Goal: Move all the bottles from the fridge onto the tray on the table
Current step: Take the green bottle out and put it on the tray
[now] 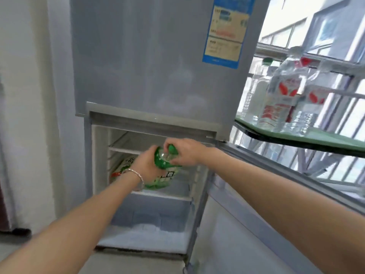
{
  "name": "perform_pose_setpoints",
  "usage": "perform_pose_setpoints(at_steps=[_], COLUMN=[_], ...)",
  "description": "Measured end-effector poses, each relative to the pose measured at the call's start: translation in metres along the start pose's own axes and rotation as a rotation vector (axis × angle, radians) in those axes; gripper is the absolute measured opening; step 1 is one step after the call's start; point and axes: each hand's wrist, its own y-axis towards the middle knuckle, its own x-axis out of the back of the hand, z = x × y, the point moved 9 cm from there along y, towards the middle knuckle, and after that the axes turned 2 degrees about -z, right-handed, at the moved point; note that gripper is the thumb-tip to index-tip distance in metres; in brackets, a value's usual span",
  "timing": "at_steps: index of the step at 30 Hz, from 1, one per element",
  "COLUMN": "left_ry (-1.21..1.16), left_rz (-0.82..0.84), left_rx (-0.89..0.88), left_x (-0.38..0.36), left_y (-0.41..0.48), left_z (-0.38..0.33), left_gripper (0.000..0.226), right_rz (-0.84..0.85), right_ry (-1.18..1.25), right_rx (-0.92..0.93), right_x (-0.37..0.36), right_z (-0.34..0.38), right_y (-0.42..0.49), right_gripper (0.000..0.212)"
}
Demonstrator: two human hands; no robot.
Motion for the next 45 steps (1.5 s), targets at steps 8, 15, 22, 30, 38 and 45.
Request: perform_pose_setpoints(at_steps=[8, 15, 22, 30, 38, 45], left_ry=[-0.041, -0.158, -0.499, -0.588, -0.454, -0.370], left_rz=[-0.017, -0.275, -0.306, -0.004, 0.072, 0.088], left_rx=[-0.153, -0.347, -0.522, -0.548, -0.549, -0.584], left_x=[0.081, 0.158, 0.147, 0.027, -0.038, -0.048], left_y=[-0.027, -0.031, -0.022, 0.007, 0.040, 0.031], left_z=[-0.100, -0.215, -0.333, -0.400, -0.410, -0.405], left_gripper=[0.071, 0.086, 0.073, 0.057, 0.100, 0.063], right_rz=[-0.076, -0.254, -0.531, -0.535, -0.592, -0.634], right_ry=[0.242, 0.738, 0.747, 0.640, 0.732, 0.793], right_rx=[-0.285, -0.254, -0.378, -0.589, -0.627, -0.681], right_x=[0.096, 0.146, 0.225, 0.226, 0.198, 0.168], right_z=[-0.024, -0.043, -0.131, -0.238, -0.292, -0.312], right_y=[-0.055, -0.109, -0.184, -0.254, -0.244, -0.237], right_gripper=[0.109, 0.037, 0.037, 0.054, 0.061, 0.074])
